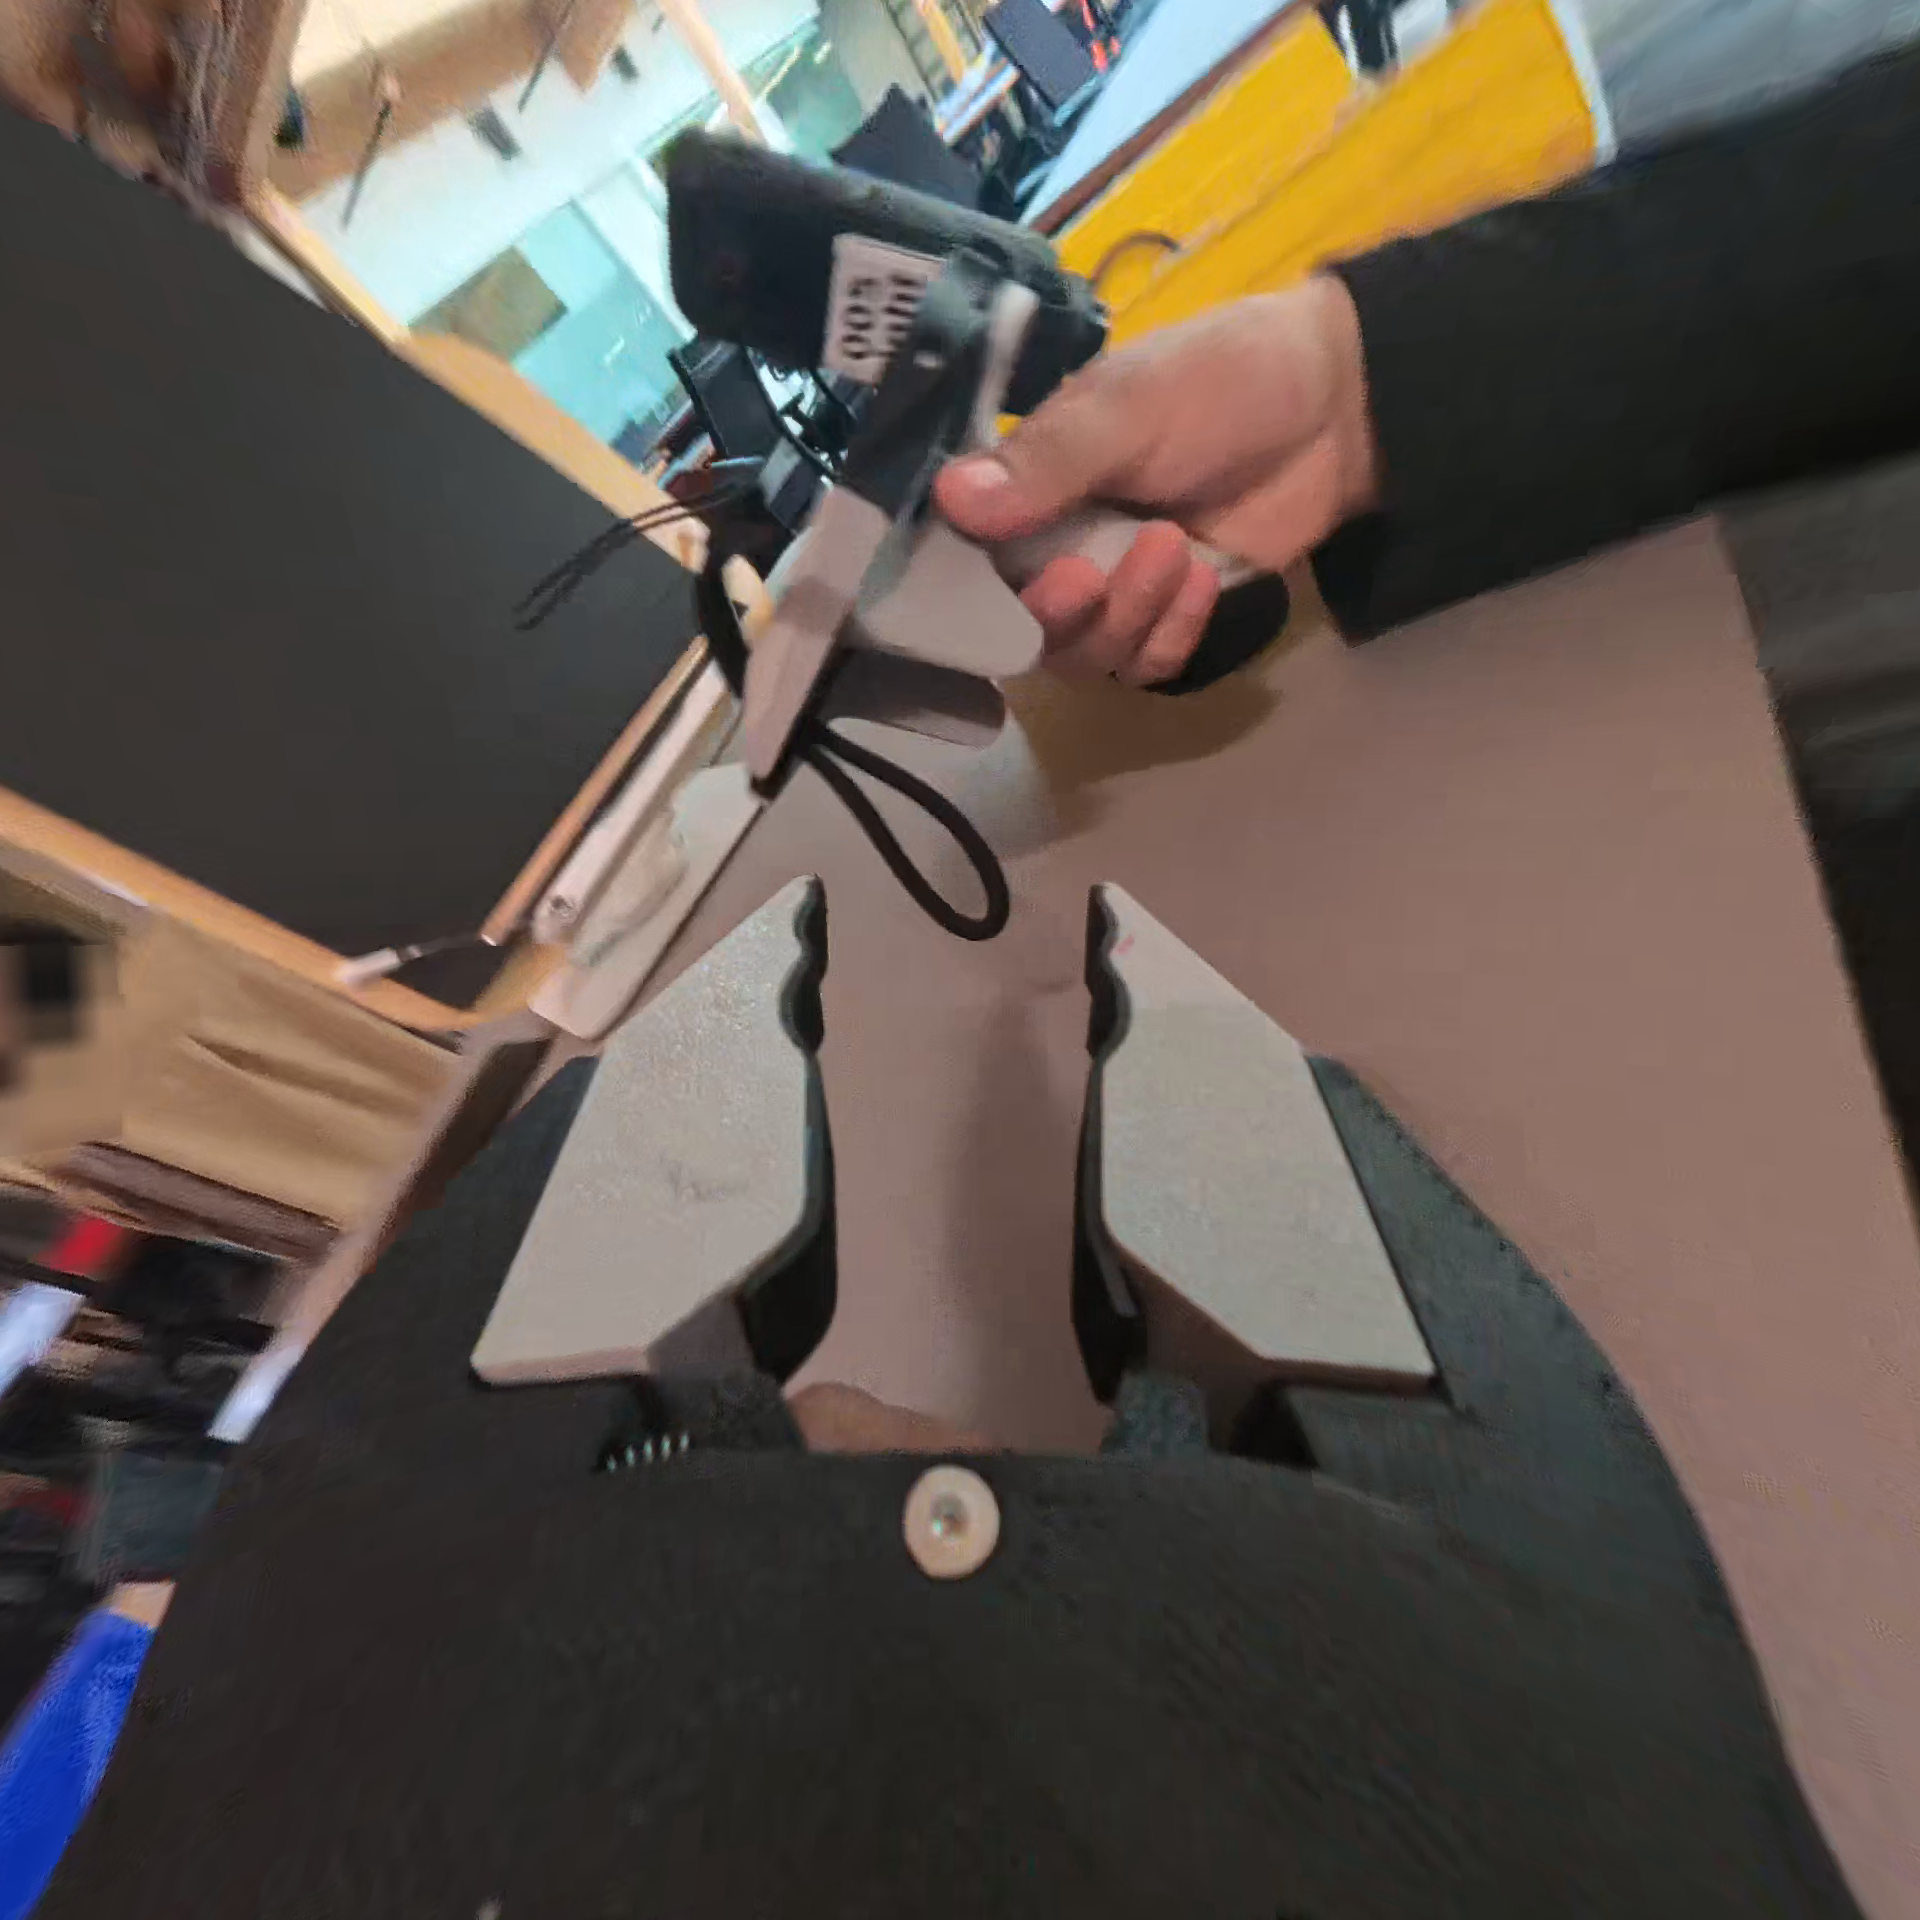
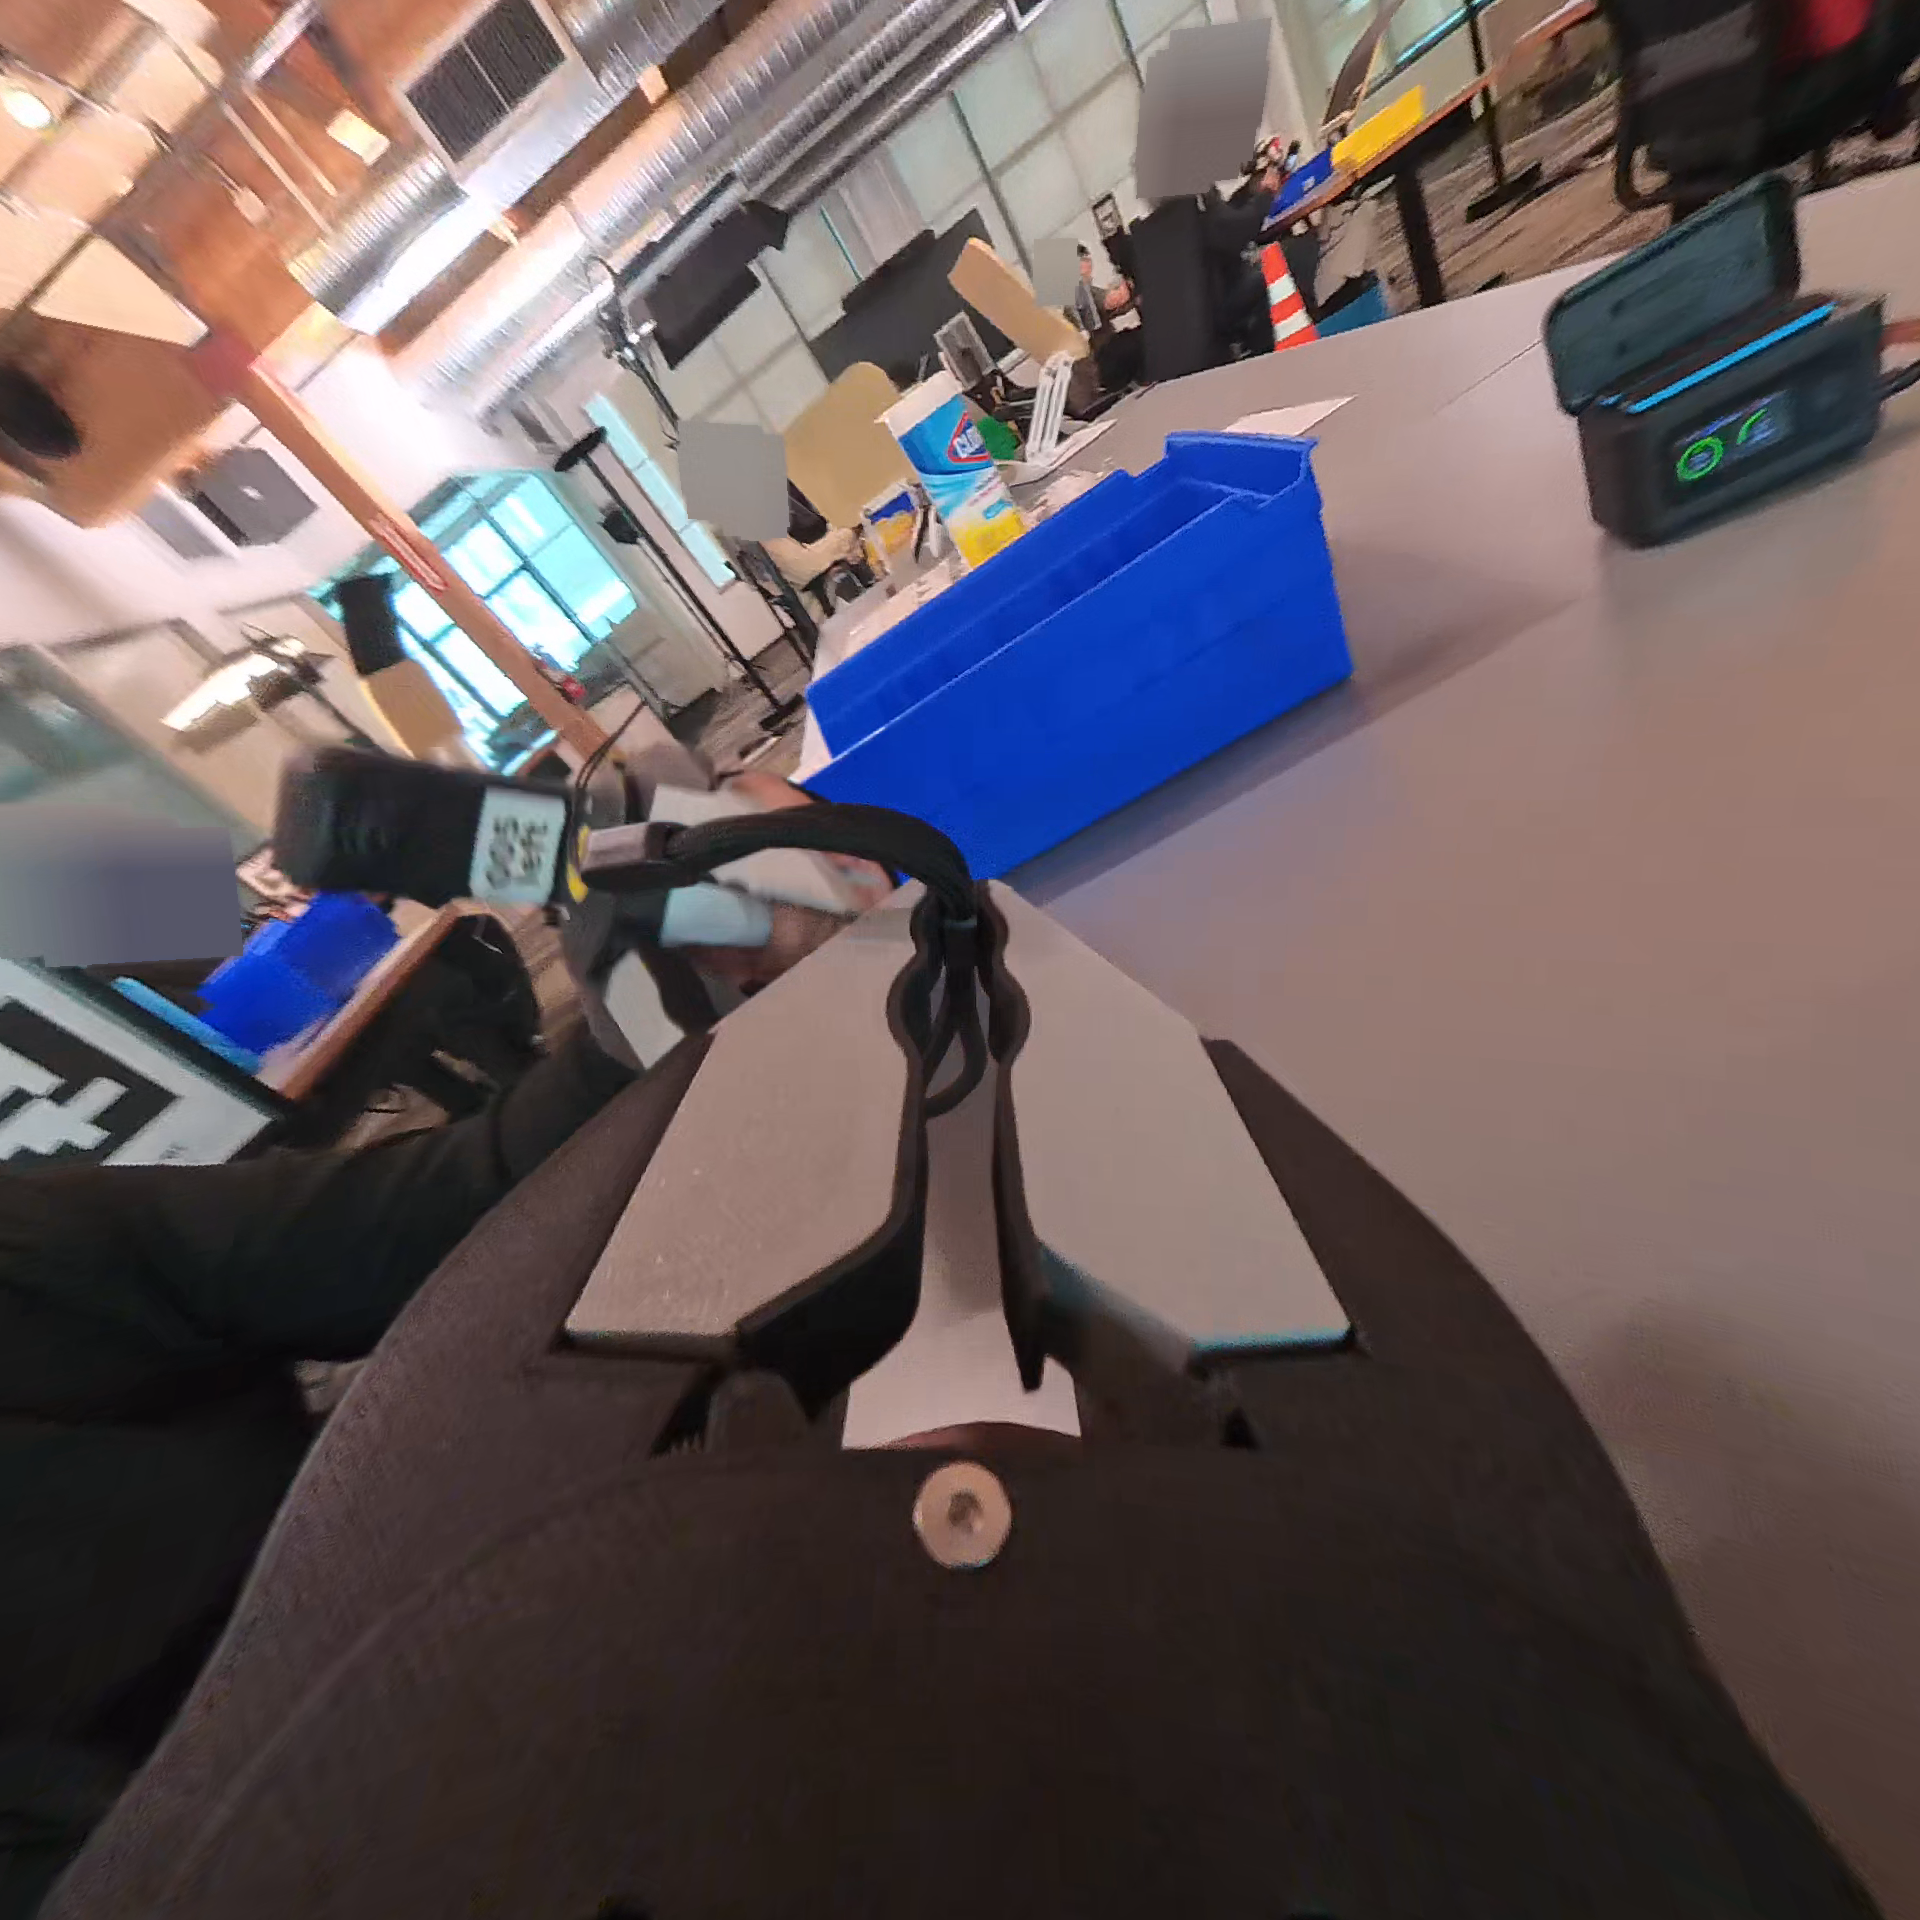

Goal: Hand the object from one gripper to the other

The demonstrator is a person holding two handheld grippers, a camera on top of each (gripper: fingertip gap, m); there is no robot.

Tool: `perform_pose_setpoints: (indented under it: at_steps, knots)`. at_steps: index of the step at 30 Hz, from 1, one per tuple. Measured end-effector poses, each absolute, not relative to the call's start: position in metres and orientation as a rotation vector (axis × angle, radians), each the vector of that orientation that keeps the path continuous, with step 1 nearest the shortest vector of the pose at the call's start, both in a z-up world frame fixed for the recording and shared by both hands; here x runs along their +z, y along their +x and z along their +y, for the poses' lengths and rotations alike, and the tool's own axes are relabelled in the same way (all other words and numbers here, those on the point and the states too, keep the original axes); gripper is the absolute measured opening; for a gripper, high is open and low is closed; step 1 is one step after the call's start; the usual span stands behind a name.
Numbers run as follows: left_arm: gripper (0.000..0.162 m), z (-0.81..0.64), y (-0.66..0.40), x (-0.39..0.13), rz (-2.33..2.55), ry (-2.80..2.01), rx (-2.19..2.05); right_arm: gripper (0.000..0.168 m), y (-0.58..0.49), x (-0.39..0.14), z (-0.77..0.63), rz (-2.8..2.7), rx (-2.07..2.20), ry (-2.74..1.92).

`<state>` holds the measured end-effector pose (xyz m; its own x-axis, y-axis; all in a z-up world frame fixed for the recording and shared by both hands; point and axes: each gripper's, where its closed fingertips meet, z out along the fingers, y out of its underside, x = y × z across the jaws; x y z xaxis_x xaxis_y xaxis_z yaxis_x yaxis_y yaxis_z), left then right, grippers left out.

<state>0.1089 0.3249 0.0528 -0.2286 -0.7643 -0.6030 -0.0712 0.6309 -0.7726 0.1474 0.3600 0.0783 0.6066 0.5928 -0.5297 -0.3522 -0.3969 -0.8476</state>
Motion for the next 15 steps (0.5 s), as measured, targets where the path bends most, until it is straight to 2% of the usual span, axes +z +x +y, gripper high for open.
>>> perform_pose_setpoints:
  at_steps: [1, 3, 5, 7, 8, 9, 10, 12, 15]
  knots:
    - [0.048, 0.323, 0.111, 0.047, 1.716, -0.637, -0.654, 0.001, 0.147, 0.079, 0.359, -0.192, 1.065, -1.691]
    - [0.058, 0.33, 0.12, 0.037, 1.719, -0.586, -0.442, 0.001, 0.145, 0.082, 0.356, -0.165, 1.15, -1.676]
    - [0.059, 0.329, 0.129, 0.039, 1.664, -0.498, -0.311, 0.001, 0.145, 0.085, 0.355, -0.115, 1.26, -1.648]
    - [0.042, 0.327, 0.137, 0.043, 1.59, -0.421, -0.217, 0.001, 0.145, 0.086, 0.356, -0.075, 1.333, -1.634]
    - [0.03, 0.327, 0.14, 0.045, 1.561, -0.393, -0.17, 0.001, 0.144, 0.084, 0.356, -0.065, 1.347, -1.638]
    - [0.011, 0.328, 0.143, 0.048, 1.519, -0.376, -0.129, 0.001, 0.144, 0.082, 0.357, -0.06, 1.348, -1.648]
    - [0.0, 0.328, 0.144, 0.049, 1.5, -0.363, -0.105, 0.001, 0.143, 0.079, 0.357, -0.059, 1.342, -1.66]
    - [0.0, 0.333, 0.147, 0.051, 1.491, -0.438, -0.134, 0.002, 0.141, 0.076, 0.357, -0.072, 1.329, -1.673]
    - [0.0, 0.344, 0.143, 0.072, 1.406, -0.704, -0.456, 0.029, 0.145, 0.07, 0.357, -0.109, 1.252, -1.711]
